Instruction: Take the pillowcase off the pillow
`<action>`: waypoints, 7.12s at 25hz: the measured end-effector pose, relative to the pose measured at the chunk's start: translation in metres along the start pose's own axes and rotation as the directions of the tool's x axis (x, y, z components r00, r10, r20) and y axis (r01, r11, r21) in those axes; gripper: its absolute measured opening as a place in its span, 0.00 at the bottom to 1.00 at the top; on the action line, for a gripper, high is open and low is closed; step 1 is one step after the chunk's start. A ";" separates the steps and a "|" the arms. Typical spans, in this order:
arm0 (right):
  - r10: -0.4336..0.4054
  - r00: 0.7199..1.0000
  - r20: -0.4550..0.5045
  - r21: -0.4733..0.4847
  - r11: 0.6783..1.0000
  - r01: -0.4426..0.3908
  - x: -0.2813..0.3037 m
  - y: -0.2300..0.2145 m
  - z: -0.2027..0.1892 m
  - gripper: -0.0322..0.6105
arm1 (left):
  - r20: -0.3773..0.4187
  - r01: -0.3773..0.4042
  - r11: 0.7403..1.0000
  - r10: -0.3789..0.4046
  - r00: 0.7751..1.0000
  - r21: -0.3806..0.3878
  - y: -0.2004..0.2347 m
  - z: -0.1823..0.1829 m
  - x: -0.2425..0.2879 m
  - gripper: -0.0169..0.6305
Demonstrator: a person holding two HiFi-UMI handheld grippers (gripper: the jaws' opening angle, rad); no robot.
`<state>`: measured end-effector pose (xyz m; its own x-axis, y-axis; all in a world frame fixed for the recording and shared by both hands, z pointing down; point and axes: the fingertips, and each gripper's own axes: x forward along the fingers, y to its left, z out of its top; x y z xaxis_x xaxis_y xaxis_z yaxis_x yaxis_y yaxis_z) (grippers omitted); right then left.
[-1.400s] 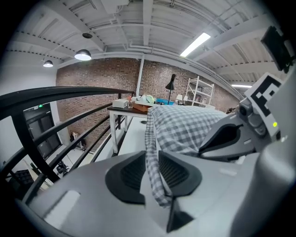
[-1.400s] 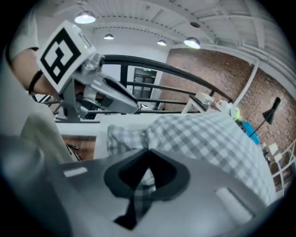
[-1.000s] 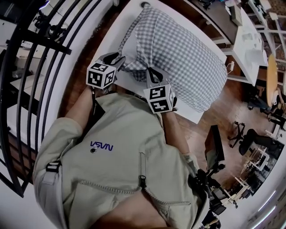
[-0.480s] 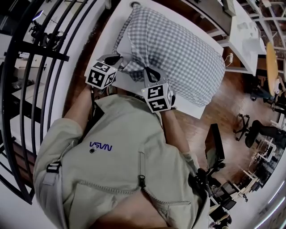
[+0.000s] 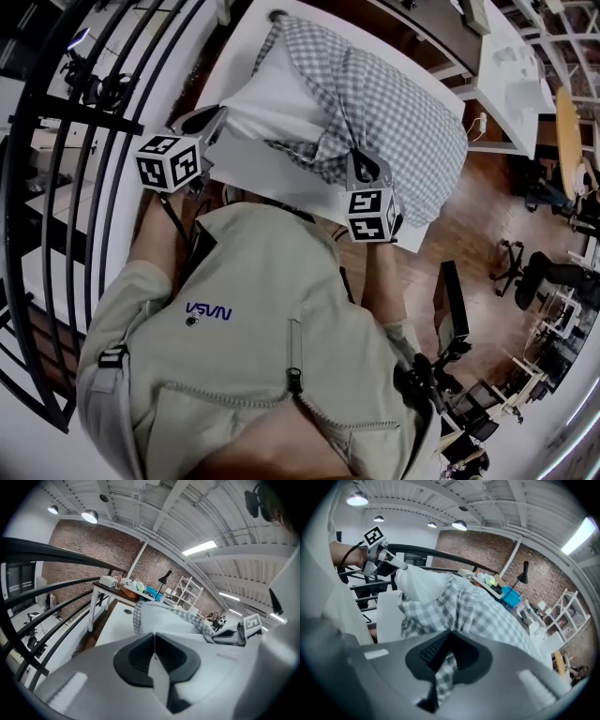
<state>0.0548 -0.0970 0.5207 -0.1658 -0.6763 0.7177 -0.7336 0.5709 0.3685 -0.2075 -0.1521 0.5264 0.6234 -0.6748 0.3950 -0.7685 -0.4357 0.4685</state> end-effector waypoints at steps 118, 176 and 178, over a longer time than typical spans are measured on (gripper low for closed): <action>-0.184 0.981 0.069 0.085 0.980 0.177 0.094 -0.193 0.112 0.06 | 0.232 -0.016 0.843 -0.130 0.964 0.537 -0.123 0.107 0.044 0.07; -0.494 0.866 -0.083 0.076 0.863 0.499 -0.058 -0.083 -0.059 0.06 | 0.084 0.081 0.961 -0.107 0.991 0.265 -0.055 0.066 0.028 0.05; -0.469 0.871 -0.144 0.099 0.869 0.485 -0.052 -0.083 -0.089 0.06 | 0.048 0.052 0.973 -0.064 0.997 0.223 -0.036 0.044 0.028 0.05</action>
<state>0.1831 -0.0681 0.5055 0.2949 -0.7901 0.5374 -0.7833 0.1222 0.6095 -0.1682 -0.1815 0.4858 0.6637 -0.6732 0.3260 -0.7479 -0.5919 0.3003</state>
